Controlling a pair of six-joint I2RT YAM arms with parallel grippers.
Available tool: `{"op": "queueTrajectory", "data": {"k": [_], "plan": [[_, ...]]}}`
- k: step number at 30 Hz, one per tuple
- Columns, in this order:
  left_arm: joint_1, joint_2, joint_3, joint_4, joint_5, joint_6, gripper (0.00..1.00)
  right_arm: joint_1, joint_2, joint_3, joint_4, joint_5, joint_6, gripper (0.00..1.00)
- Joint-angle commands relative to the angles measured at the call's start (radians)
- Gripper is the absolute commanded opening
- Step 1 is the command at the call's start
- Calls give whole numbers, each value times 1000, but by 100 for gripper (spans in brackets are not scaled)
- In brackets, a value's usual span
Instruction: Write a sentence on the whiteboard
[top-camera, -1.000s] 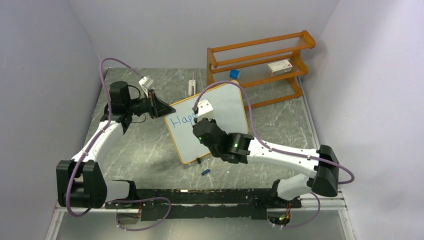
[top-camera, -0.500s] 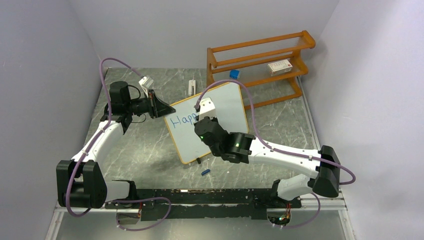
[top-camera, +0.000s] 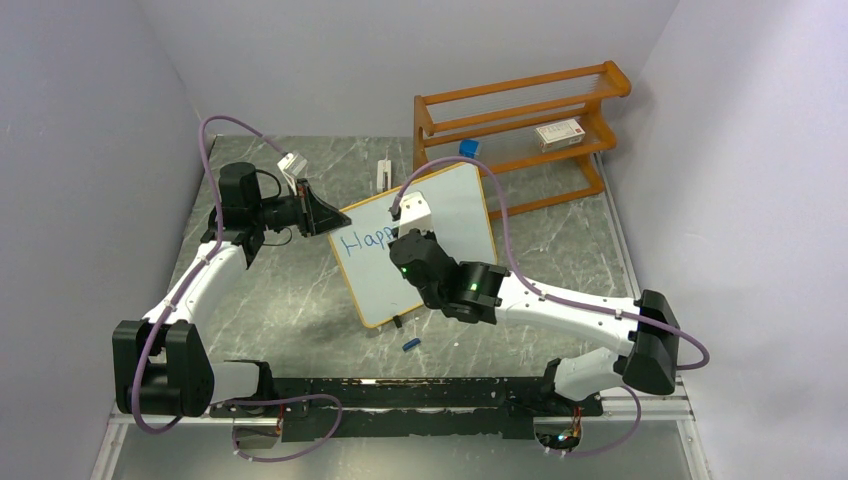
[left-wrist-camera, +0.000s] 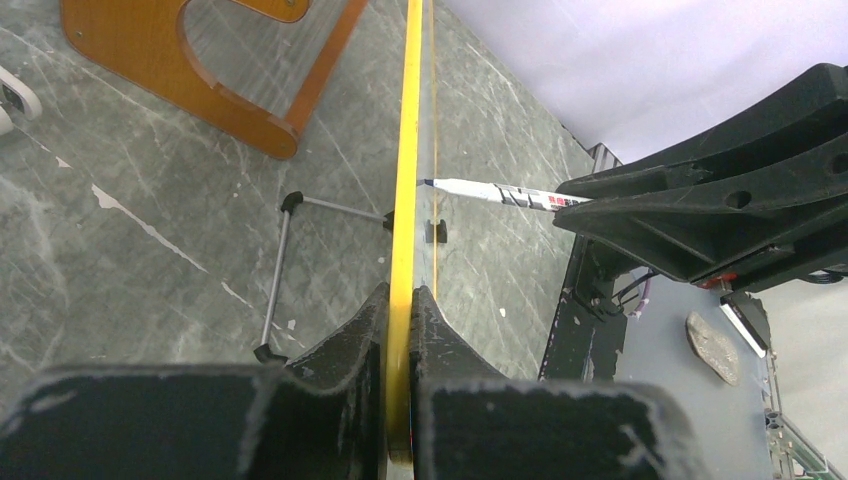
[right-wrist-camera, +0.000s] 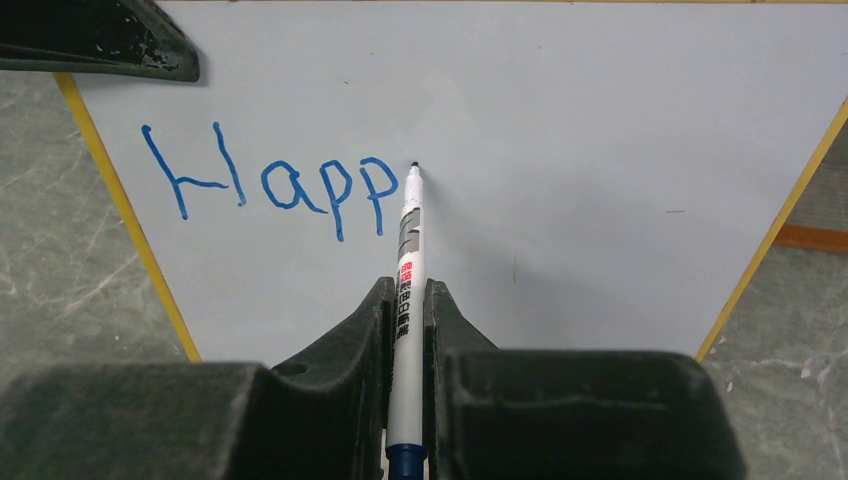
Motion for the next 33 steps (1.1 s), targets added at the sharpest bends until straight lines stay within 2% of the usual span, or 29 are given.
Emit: {"op": "queueTrajectory", "data": {"k": [1,19,33], "plan": [[-20,19,2,-28,2,39,5,-13,9,6,4,7,9,0],[-20,19,1,-26,1,36,5,-13,-6,-16,-84,13,65,0],[-20,21,2,-33,0,41,5,-18,-33,-6,-39,38,35,0]]}}
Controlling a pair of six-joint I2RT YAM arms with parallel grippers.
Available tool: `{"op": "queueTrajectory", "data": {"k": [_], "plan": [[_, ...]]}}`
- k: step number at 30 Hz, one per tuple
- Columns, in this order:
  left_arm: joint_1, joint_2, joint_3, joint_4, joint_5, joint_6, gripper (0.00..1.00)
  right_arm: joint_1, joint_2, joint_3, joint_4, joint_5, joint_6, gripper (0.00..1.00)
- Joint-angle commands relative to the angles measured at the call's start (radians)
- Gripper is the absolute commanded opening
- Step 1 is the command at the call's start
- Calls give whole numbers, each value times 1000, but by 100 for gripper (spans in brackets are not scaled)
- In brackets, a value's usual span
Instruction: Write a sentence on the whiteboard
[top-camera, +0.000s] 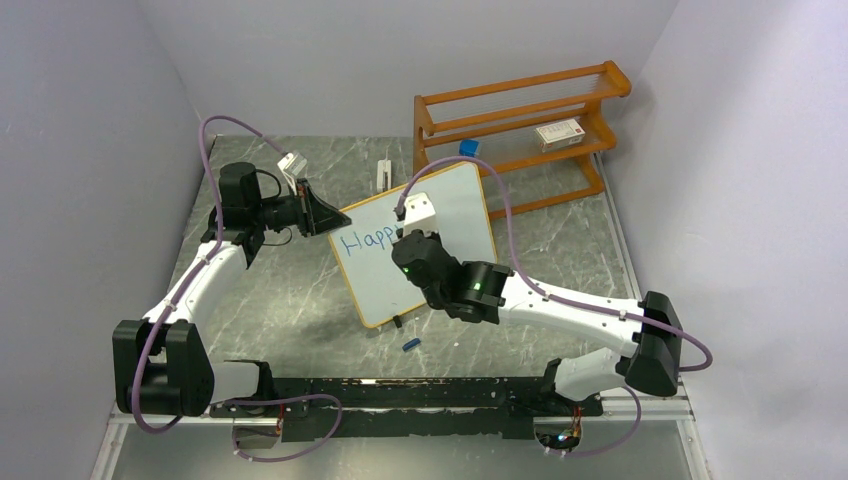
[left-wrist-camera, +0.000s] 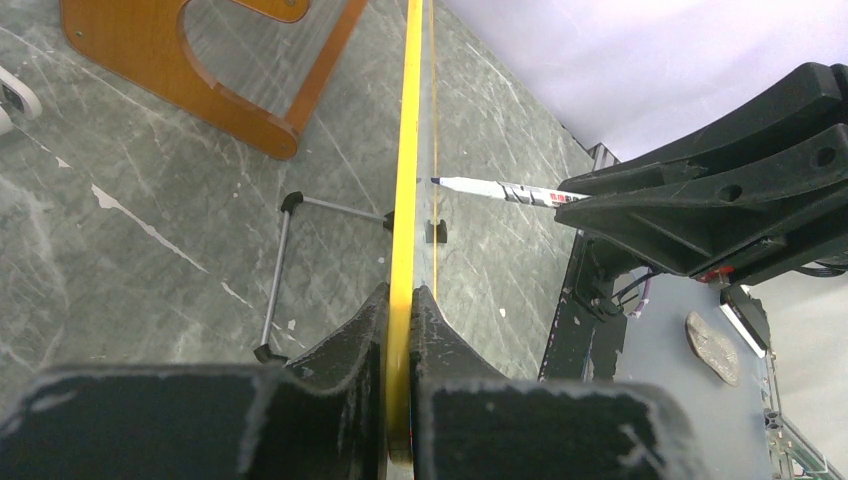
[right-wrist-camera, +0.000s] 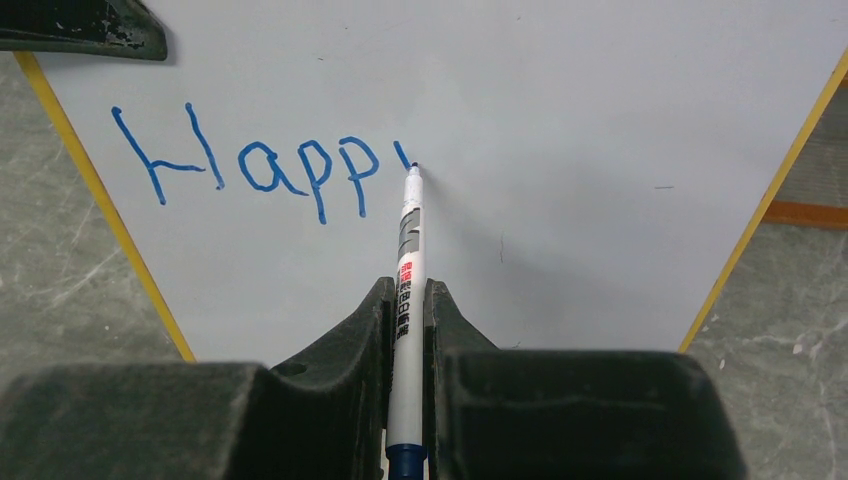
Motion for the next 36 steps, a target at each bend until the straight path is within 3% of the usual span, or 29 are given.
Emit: {"op": "queueTrajectory", "data": {"k": [1,16,36], "plan": [[-20,19,2,-34,-1,40,5,-13,-20,-6,27,40,-6,0],[-21,20,2,-30,2,37,5,-24,2,12,63,24,-36,0],[-20,19,0,-21,5,30,5,-26,20,18,-33,-37,8,0]]}}
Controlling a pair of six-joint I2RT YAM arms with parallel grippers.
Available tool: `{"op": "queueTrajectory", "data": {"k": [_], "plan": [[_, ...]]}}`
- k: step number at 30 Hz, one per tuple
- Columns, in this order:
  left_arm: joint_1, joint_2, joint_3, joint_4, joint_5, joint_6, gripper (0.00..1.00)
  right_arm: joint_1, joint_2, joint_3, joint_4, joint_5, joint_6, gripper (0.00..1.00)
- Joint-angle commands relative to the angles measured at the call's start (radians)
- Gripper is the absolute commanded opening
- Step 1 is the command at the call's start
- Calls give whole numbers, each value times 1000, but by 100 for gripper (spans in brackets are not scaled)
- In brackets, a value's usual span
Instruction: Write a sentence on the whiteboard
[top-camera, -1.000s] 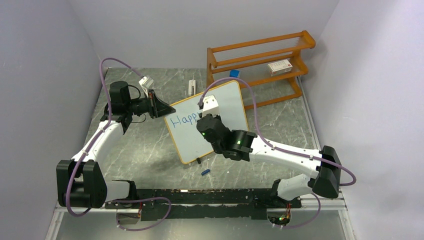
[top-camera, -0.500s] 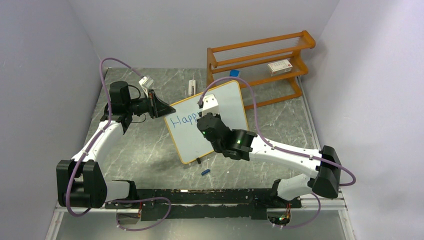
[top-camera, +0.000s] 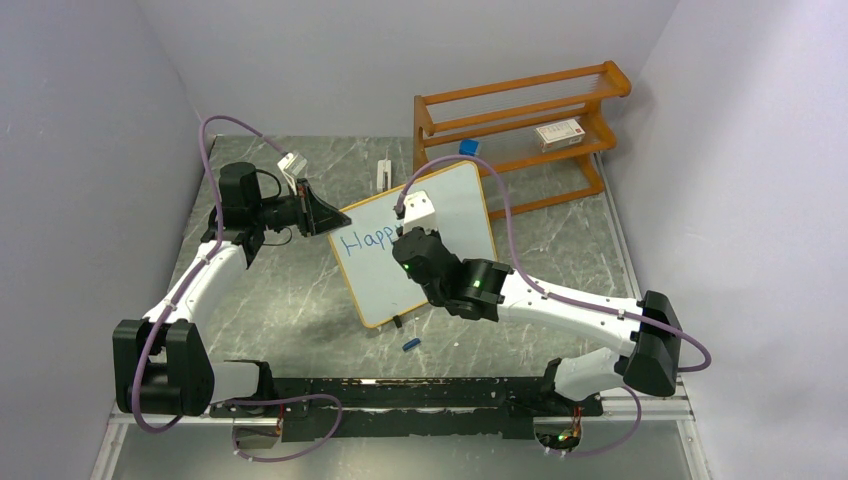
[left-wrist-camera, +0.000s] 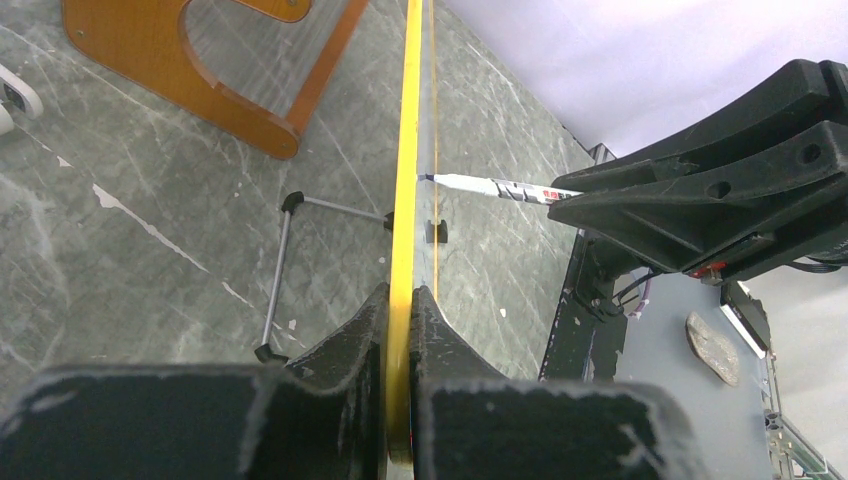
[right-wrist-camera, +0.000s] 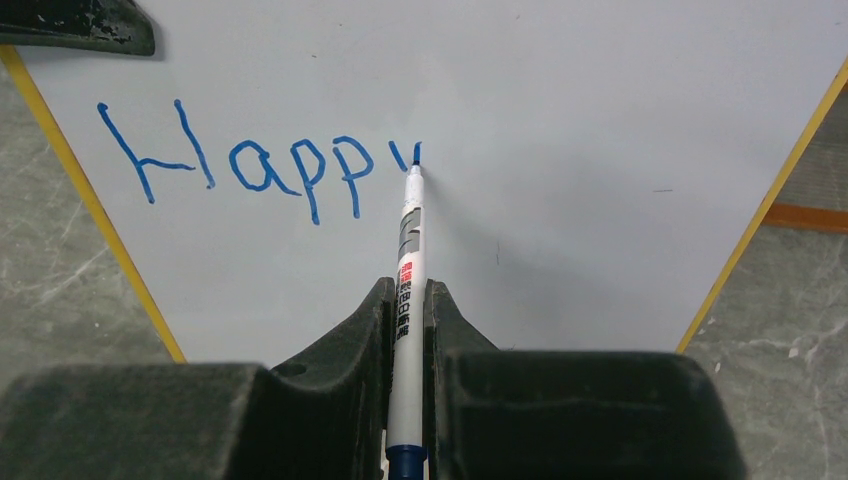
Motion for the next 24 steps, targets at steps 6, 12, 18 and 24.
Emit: {"op": "queueTrajectory", "data": {"k": [6,12,18,24], "plan": [[-20,18,-1,-18,7,28,5,-4,15,17,-60,-42,40,0],[-20,18,-3,-16,8,27,5,-2,19,20,-85,-67,53,0],[-21,17,-3,-16,7,26,5,4,22,23,-97,-81,60,0],[-21,18,-2,-17,4,28,5,8,22,21,-104,-86,66,0]]}}
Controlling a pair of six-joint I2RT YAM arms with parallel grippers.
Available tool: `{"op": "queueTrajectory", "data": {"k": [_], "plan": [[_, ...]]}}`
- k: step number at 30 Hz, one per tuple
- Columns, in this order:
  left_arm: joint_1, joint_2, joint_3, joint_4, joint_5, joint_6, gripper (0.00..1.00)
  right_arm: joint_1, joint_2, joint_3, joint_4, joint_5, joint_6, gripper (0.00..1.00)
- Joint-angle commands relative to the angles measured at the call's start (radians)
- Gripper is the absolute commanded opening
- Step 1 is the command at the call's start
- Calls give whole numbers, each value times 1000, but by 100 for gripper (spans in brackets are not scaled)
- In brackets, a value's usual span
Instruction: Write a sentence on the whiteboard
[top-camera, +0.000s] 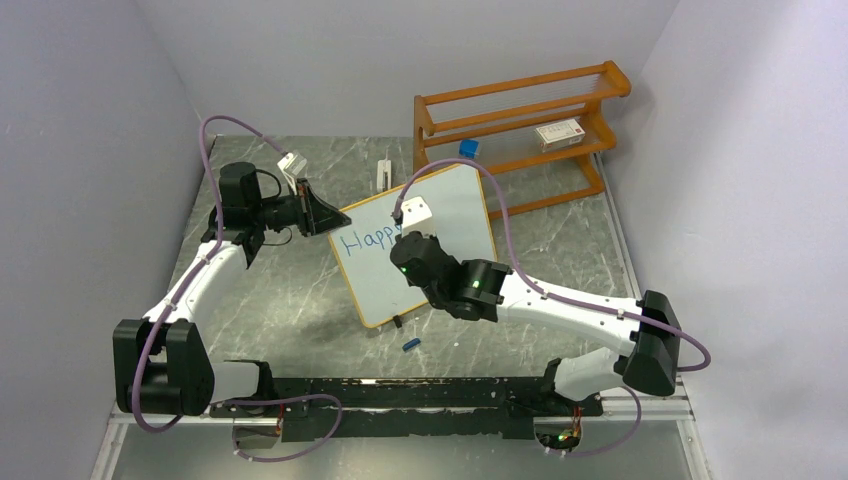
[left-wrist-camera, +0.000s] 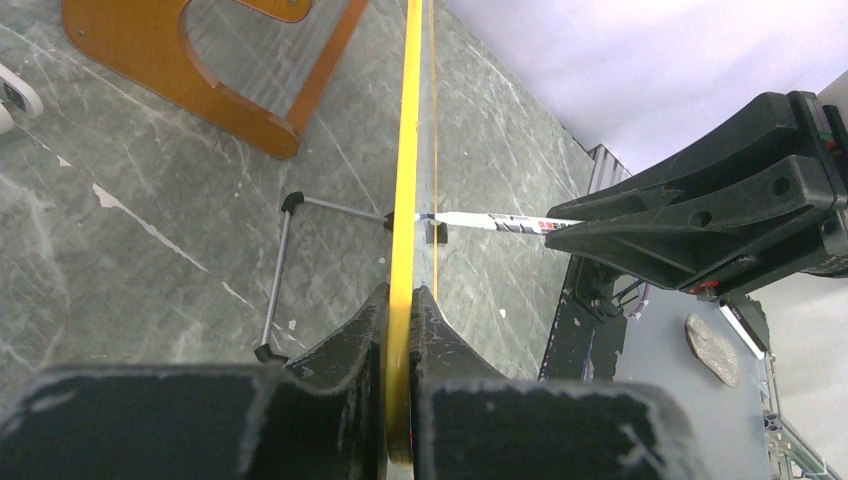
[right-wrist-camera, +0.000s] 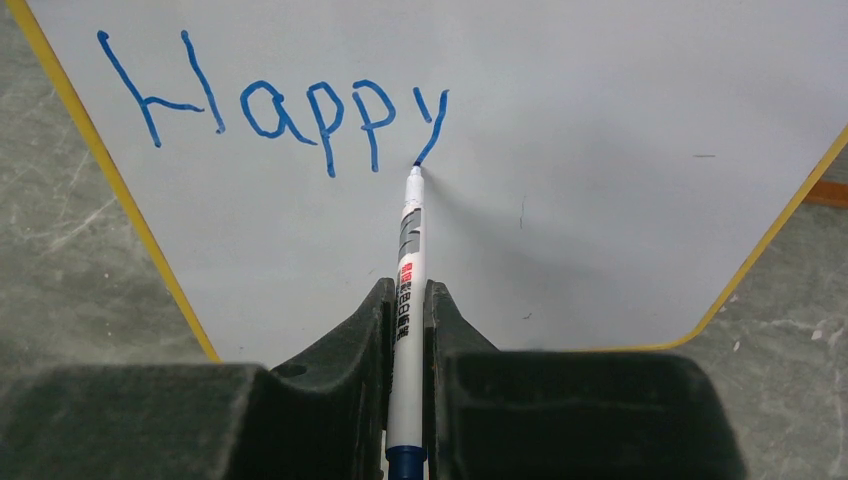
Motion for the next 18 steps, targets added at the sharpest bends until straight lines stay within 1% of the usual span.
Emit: {"op": "queueTrajectory", "data": {"k": [1,10,18], "plan": [[-20,17,-1,-22,4,32,5,2,17,14,-19,-24,18,0],[-20,17,2,-30,1,40,5,9,-1,12,-10,-25,4,0],[-21,16,2,-34,-1,42,5,8,-65,-22,29,29,-28,0]]}}
